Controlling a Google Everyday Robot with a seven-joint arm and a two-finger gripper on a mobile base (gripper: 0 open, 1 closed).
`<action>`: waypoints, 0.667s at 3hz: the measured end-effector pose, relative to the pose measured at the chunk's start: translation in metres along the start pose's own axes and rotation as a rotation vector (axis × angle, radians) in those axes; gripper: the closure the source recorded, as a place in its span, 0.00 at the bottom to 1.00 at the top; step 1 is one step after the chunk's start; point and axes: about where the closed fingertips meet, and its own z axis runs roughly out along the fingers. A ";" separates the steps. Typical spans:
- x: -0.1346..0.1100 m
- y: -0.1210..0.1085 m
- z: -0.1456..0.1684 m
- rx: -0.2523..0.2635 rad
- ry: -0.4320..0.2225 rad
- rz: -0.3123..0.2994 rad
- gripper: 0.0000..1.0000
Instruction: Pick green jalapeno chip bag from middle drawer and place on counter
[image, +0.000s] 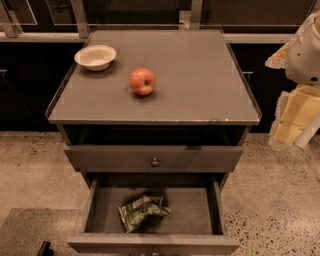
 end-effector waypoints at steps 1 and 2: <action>0.000 0.000 0.000 0.000 0.000 0.000 0.00; -0.001 0.001 -0.002 0.021 -0.007 -0.007 0.00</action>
Offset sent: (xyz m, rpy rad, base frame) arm -0.0027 -0.0005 -0.0013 0.0001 -0.0312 0.0101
